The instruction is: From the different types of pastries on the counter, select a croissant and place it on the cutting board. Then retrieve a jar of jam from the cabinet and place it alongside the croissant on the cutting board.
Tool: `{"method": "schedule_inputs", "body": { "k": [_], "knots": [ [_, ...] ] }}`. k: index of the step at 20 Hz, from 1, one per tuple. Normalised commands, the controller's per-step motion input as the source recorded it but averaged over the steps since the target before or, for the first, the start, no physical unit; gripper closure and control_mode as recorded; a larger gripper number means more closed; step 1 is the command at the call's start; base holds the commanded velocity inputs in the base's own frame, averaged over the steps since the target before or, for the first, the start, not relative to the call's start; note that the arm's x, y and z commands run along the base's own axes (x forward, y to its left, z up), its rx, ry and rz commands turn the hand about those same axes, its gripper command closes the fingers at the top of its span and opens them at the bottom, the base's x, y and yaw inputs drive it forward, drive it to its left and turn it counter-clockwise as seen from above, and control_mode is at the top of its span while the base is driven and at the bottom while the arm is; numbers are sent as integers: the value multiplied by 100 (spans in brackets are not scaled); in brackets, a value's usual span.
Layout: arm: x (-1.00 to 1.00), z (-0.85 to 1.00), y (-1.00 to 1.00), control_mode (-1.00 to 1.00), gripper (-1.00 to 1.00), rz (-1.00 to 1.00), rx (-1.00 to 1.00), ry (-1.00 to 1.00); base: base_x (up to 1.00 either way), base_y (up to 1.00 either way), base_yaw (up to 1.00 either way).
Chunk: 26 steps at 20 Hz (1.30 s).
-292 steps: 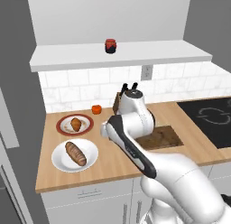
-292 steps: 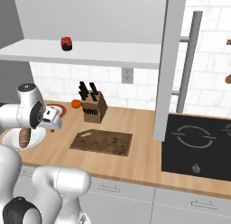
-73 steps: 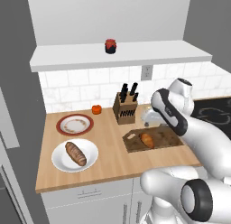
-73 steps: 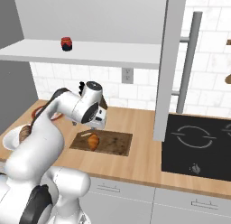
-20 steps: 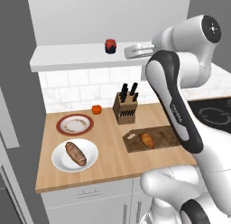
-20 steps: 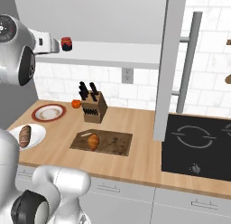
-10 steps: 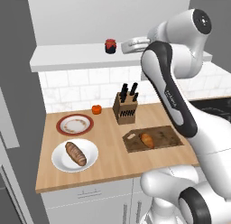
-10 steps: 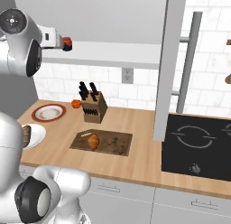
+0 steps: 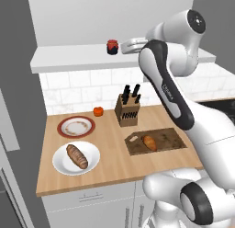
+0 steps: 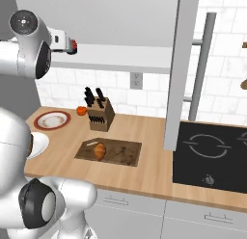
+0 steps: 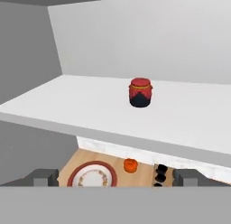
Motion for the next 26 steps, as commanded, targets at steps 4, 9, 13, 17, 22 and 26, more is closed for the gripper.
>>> {"method": "schedule_inputs", "body": {
  "k": [4,9,13,17,22,26],
  "knots": [
    [37,-9,0,-100,-100,0,0,0,0,0,0],
    [43,0,0,-100,-100,0,0,0,0,0,0],
    [35,0,0,-100,-100,0,0,0,0,0,0],
    [18,0,9,-100,-100,-1,0,0,0,0,0],
    [15,0,18,-100,-100,-4,0,0,0,0,0],
    [31,0,2,-100,-100,-2,0,0,0,0,0]
  ]
}}
